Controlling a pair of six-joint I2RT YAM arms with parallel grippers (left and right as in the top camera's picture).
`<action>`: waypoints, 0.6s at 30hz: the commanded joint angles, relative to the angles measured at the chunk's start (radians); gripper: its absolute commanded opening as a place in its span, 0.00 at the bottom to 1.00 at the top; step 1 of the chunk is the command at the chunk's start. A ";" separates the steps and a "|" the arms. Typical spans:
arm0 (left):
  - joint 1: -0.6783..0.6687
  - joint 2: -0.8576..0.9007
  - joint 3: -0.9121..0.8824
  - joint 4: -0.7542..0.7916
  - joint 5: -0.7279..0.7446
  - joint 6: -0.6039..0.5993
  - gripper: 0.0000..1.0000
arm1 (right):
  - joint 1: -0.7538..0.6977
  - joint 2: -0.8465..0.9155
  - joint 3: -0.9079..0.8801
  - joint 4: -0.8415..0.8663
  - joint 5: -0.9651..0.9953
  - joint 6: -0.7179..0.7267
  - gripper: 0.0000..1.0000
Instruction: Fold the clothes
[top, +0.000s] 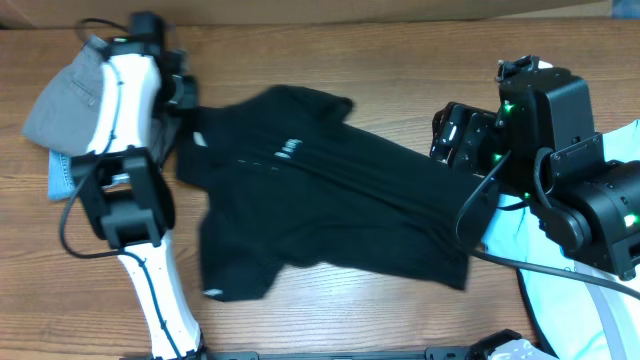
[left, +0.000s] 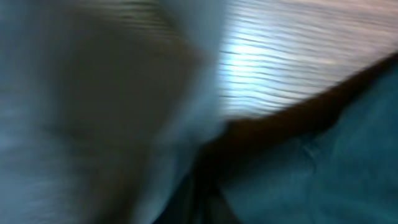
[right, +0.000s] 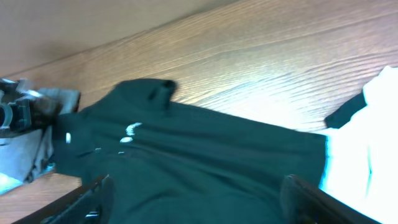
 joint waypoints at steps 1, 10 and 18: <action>0.005 -0.006 0.052 -0.034 -0.021 -0.023 0.23 | -0.003 0.001 0.013 -0.001 0.061 0.024 0.93; 0.017 -0.029 0.283 -0.188 0.053 0.009 0.54 | -0.166 0.031 -0.008 -0.036 0.068 0.126 0.99; -0.050 -0.035 0.484 -0.351 0.208 0.013 0.63 | -0.376 0.211 -0.090 -0.026 -0.029 0.104 0.96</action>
